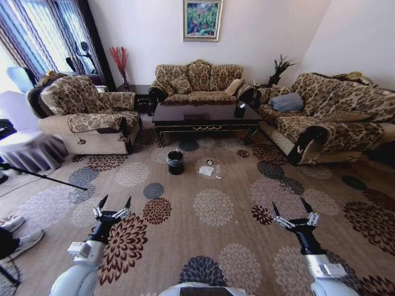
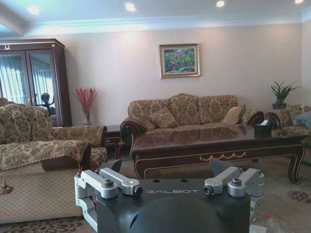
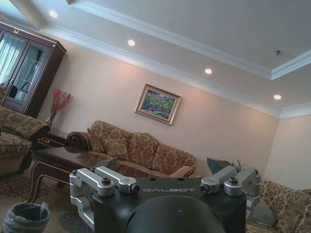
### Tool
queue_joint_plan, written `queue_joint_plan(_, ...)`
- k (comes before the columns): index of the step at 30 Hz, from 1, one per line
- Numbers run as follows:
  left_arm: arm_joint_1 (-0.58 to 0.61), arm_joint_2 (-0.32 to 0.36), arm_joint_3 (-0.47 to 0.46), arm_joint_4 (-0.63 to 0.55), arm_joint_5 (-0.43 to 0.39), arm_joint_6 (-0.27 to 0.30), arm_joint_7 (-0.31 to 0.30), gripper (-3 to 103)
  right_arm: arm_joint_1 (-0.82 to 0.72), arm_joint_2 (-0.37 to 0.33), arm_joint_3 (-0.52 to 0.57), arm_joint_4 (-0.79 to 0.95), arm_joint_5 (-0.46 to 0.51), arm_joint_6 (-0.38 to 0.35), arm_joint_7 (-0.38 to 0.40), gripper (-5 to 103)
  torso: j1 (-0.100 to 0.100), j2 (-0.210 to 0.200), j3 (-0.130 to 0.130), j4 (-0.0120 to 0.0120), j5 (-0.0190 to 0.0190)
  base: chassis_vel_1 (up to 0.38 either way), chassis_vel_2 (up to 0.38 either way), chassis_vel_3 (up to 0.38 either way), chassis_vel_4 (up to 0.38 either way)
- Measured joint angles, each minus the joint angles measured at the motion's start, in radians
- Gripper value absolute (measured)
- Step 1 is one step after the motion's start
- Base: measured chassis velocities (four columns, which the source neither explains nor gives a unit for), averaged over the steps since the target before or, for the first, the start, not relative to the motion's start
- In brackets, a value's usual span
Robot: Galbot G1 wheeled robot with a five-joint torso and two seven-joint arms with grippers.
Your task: Move to the front of the table and pick up the trash from the floor, then place it into the trash bin.
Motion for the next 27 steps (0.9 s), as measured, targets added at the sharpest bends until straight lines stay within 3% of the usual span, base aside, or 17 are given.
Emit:
queue_joint_plan(8, -0.008, -0.005, -0.006, -0.030, 0.007, 0.023, -0.026, 100, -0.003, -0.007, -0.006, -0.004, 0.015, 0.004, 0.001, 100, 0.000, 0.000, 0.000, -0.0002, 0.0001, 0.000, 0.000, 0.000, 0.000)
queue_joint_plan(27, -0.009, -0.005, -0.016, -0.027, -0.010, 0.017, -0.022, 100, 0.015, -0.023, -0.016, 0.028, -0.022, -0.026, 0.067, 100, 0.000, 0.000, 0.000, -0.0001, 0.0001, 0.000, 0.000, 0.000, 0.000)
